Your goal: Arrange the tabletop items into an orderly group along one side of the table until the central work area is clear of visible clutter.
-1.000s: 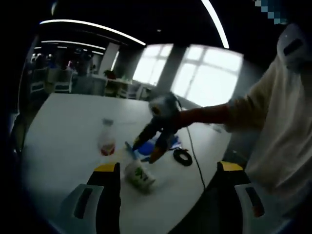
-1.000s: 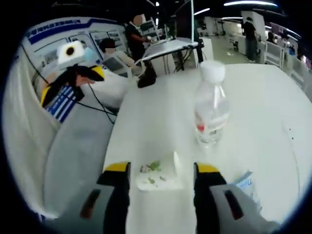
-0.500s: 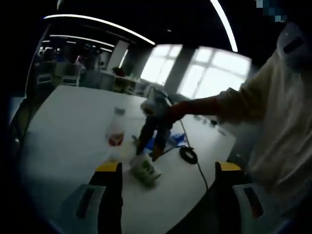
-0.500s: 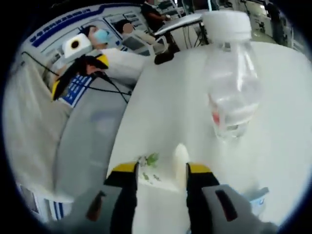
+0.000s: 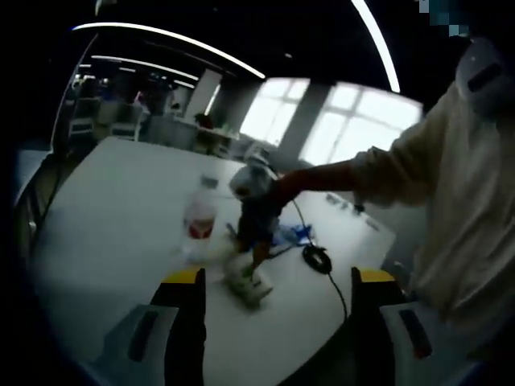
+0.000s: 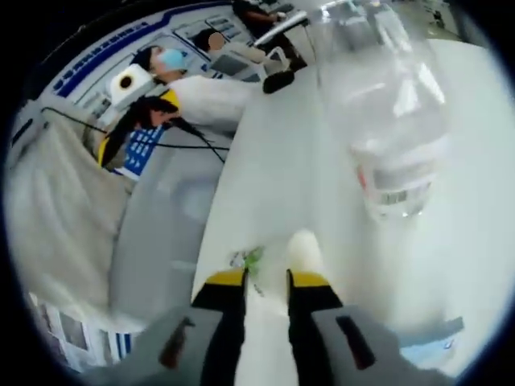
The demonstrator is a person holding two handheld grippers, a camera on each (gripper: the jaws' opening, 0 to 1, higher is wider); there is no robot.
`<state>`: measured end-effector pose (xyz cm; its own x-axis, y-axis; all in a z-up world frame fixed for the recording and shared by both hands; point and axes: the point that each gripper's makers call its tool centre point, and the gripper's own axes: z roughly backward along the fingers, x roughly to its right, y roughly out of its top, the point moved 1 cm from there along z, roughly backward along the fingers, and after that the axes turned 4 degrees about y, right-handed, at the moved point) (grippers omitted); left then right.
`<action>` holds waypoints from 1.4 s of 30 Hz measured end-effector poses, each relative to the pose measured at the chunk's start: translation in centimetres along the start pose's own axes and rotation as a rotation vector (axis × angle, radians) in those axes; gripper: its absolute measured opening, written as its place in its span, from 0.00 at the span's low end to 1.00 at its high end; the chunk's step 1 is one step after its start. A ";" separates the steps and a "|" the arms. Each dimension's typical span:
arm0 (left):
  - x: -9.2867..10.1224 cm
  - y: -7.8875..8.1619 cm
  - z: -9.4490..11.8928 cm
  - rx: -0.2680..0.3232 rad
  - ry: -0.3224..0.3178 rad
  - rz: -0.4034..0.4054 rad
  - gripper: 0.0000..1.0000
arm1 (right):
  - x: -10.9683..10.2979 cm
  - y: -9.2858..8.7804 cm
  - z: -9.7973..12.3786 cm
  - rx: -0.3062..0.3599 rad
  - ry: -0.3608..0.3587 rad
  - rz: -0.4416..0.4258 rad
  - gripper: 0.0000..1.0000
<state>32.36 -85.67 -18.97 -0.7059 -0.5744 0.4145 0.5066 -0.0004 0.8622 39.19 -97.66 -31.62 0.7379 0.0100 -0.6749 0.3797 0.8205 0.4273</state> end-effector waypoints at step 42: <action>1.6 0.4 -0.8 0.002 -0.066 -0.027 0.67 | -5.6 -0.4 3.0 0.023 -0.267 0.234 0.00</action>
<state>31.80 -87.26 -18.22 -0.7508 -0.5186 0.4091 0.4858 -0.0137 0.8740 36.61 -99.82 -26.22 0.9252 0.0438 -0.3769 0.1931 0.8007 0.5671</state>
